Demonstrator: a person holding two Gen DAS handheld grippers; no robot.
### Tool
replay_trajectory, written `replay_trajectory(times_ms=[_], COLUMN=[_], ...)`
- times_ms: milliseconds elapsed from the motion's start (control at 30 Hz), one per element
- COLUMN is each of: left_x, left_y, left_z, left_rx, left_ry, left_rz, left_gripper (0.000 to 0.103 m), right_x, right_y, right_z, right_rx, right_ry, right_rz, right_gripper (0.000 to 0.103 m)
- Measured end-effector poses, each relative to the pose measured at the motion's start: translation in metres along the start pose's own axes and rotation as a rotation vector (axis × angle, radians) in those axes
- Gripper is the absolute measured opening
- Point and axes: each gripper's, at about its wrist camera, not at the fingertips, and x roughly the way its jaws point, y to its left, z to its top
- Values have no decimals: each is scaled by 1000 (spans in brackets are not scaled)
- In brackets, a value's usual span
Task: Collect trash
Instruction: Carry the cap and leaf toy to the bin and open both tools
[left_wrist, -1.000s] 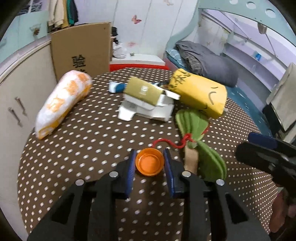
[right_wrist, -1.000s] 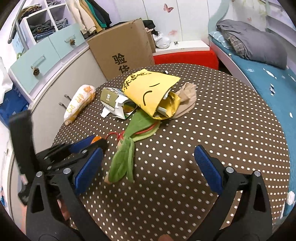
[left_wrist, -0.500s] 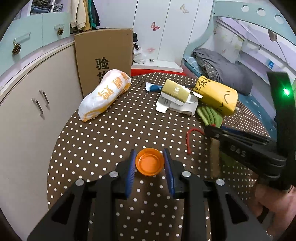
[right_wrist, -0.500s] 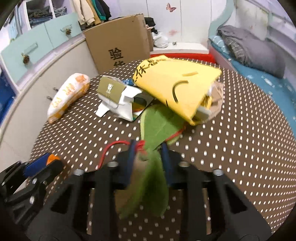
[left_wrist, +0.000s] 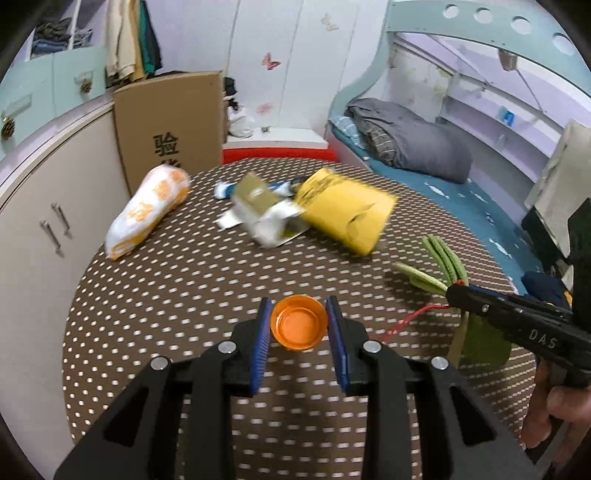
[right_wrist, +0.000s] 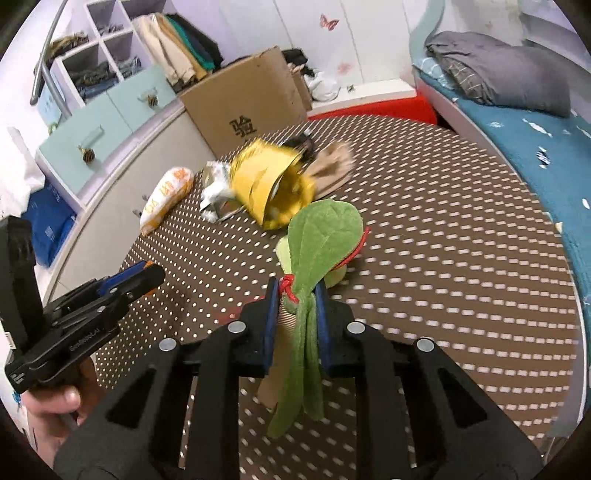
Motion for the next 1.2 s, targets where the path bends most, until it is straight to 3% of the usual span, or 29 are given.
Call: replay_trajectory(times_ms=[300,567,933,1200], left_x=[-12,-13,12,65], left_y=[-56,-122,-252,-337], left_z=[16,36,61,57], left_rx=[64,149,286,337], left_ry=[-28,-45,-41,56], left_rz=[-67,-135,-297,-372], left_gripper=[29,29,29,29], right_x=[-64,-114,-176,-182], right_y=[-42,-100,-222,-316], right_z=[23,26,11,-18], right_rx=[76,162,344,476], right_ry=[-129,-231,-339,-291], right_rz=[30,-2,-155,-288], right_gripper=[19,19,19,19])
